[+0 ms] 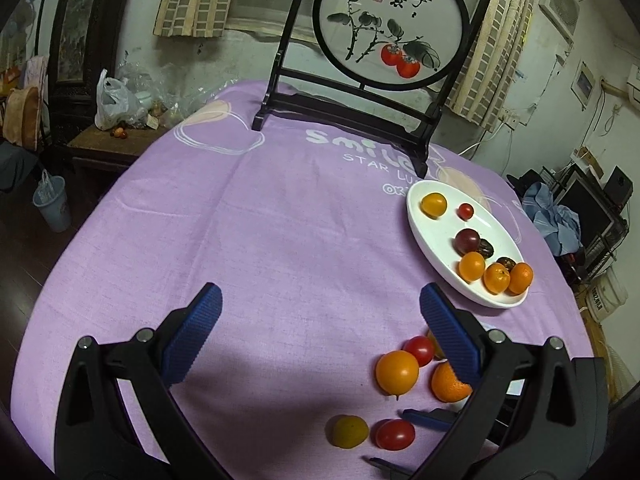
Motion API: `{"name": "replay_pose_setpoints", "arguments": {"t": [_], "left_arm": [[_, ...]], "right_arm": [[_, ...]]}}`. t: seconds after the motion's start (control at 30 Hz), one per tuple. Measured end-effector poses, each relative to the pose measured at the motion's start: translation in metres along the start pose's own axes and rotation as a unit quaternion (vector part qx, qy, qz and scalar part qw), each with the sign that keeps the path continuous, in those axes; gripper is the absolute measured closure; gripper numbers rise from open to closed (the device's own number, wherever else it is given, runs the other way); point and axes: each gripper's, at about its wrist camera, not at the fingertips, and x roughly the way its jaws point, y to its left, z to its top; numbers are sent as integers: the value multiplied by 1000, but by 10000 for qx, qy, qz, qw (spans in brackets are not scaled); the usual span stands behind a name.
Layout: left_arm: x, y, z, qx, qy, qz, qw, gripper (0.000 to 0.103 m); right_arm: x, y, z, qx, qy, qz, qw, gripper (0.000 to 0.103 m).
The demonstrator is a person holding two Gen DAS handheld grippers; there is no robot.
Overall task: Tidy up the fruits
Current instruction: 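Move both open tools back toward the remaining fruit, right toward a red tomato, then grasp the red tomato with the right tool while the left grasps a small yellow fruit, then carry both fruits onto the white plate and open both tools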
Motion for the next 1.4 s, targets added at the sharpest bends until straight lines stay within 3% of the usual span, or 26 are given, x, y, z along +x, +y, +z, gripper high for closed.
{"name": "replay_pose_setpoints", "arguments": {"t": [0.13, 0.3, 0.5, 0.57, 0.7, 0.87, 0.93, 1.17, 1.4], "left_arm": [[1, -2, 0, 102, -50, 162, 9998, 2], [1, -1, -2, 293, -82, 440, 9986, 2], [-13, 2, -34, 1066, 89, 50, 9942, 4], [-12, 1, -50, 1293, 340, -182, 9909, 8], [-7, -21, -71, 1919, 671, -484, 9779, 26], [5, -35, -85, 2295, 949, -447, 9676, 41], [12, -36, -88, 2355, 1117, -423, 9645, 56], [18, -35, -91, 2283, 1252, -450, 9644, 61], [21, -40, -94, 2343, 1338, -441, 9619, 74]], "right_arm": [[4, -1, 0, 27, 78, -89, 9999, 72], [-17, -8, -3, 140, -68, 99, 9998, 74], [-70, -54, -8, 962, -808, 298, 9916, 74], [-82, -75, -11, 1350, -1025, 224, 9853, 74], [-87, -97, -15, 1786, -1116, 112, 9775, 74], [-89, -100, -17, 1836, -1113, 107, 9766, 74], [-90, -99, -17, 1826, -1118, 116, 9767, 74], [-92, -97, -18, 1822, -1130, 96, 9767, 74], [-96, -97, -17, 1816, -1157, 41, 9765, 74]]}}
